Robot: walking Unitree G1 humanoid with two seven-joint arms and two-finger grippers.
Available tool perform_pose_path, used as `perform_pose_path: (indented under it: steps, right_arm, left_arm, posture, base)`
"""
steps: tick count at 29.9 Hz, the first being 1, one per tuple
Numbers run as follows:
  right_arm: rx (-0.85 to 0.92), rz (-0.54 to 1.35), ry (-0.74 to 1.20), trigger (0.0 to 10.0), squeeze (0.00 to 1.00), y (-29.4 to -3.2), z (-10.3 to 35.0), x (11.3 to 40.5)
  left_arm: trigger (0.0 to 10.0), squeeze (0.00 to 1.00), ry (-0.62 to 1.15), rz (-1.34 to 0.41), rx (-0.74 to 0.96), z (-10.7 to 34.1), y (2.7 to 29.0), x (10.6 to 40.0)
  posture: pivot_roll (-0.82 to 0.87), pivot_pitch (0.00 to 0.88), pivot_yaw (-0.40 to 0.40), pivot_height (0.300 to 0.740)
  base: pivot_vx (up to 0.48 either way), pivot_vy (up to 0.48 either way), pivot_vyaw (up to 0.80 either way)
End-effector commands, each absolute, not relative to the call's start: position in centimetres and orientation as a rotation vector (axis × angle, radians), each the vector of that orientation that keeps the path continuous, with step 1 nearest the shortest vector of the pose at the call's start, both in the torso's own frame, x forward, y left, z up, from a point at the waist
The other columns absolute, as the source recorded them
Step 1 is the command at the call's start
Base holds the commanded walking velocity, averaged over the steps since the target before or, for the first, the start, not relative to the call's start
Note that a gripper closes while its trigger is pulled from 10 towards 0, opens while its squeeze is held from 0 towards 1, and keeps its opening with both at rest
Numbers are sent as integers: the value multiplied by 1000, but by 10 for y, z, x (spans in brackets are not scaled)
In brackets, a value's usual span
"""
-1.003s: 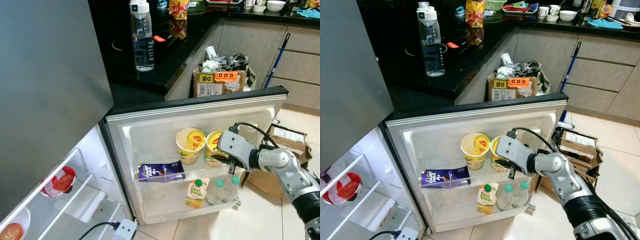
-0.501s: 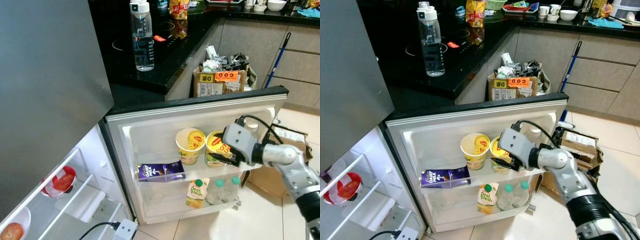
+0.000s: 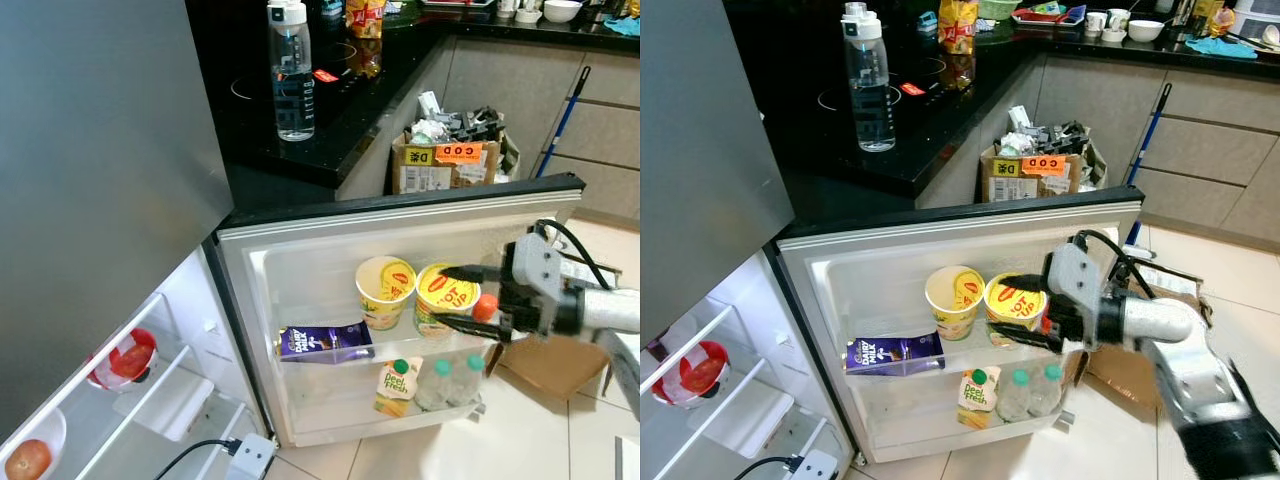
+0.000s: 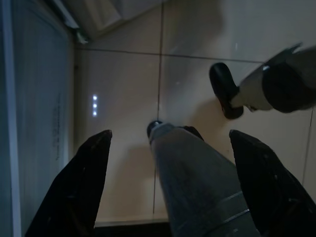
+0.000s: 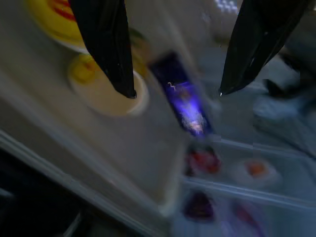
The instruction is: Restocking fridge
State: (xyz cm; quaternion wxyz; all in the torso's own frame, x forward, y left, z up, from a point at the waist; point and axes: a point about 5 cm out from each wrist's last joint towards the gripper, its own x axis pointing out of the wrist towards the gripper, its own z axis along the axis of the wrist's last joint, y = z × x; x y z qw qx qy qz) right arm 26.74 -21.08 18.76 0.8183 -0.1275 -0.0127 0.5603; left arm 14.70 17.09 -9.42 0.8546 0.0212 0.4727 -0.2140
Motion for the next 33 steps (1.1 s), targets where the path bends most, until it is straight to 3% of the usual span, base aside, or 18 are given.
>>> perform_pose_path:
  steps: [1, 5, 8, 13, 14, 20, 24, 26, 27, 29, 33]
  right_arm:
    - [-160, 1229, -78, 10000, 0, -214, 193, 258]
    - [-40, 1226, -2, 10000, 0, -222, 168, 245]
    - [154, 1135, 193, 10000, 0, -247, 114, 223]
    - [246, 1090, 298, 10000, 0, -259, 90, 206]
    - [293, 1012, 447, 10000, 0, -269, 63, 187]
    - [260, 744, 692, 10000, 0, -287, 10, 165]
    - [259, 642, 745, 10000, 0, -292, -3, 162]
    - [234, 359, 890, 10000, 0, -300, -35, 145]
    - [234, 359, 890, 10000, 0, -300, -35, 145]
    - [200, 99, 989, 10000, 0, -304, -58, 126]
    - [168, -30, 1024, 10000, 0, -306, -65, 116]
  left_arm:
    - [10000, 0, 1012, -453, 42, -96, 168, 144]
    - [10000, 0, 1018, -448, 40, -97, 168, 142]
    - [10000, 0, 1028, -446, 33, -98, 166, 138]
    - [10000, 0, 1030, -449, 30, -99, 165, 137]
    - [10000, 0, 1032, -450, 29, -99, 165, 137]
    - [10000, 0, 1038, -434, 23, -99, 164, 137]
    - [10000, 0, 1041, -428, 25, -100, 164, 137]
    - [10000, 0, 1053, -406, 18, -100, 165, 137]
    - [10000, 0, 1053, -406, 18, -100, 165, 137]
    - [10000, 0, 1061, -398, 18, -101, 164, 137]
    - [10000, 0, 1065, -389, 7, -101, 164, 137]
  posture:
    - [-123, 0, -5, 740]
    - [-124, 0, -9, 740]
    - [-134, 0, -14, 740]
    - [-138, 0, -14, 740]
    - [-143, 0, -17, 740]
    - [-142, 0, -17, 740]
    - [-142, 0, -19, 740]
    - [-138, 0, -21, 740]
    - [-138, 0, -21, 740]
    - [-133, 0, -23, 740]
    - [-134, 0, -22, 740]
  base:
    - [0, 0, 0]
    - [0, 0, 0]
    - [0, 0, 0]
    - [0, 0, 0]
    - [0, 0, 0]
    - [0, 0, 0]
    - [0, 0, 0]
    - [0, 0, 0]
    - [0, 0, 0]
    - [0, 0, 0]
    - [0, 0, 0]
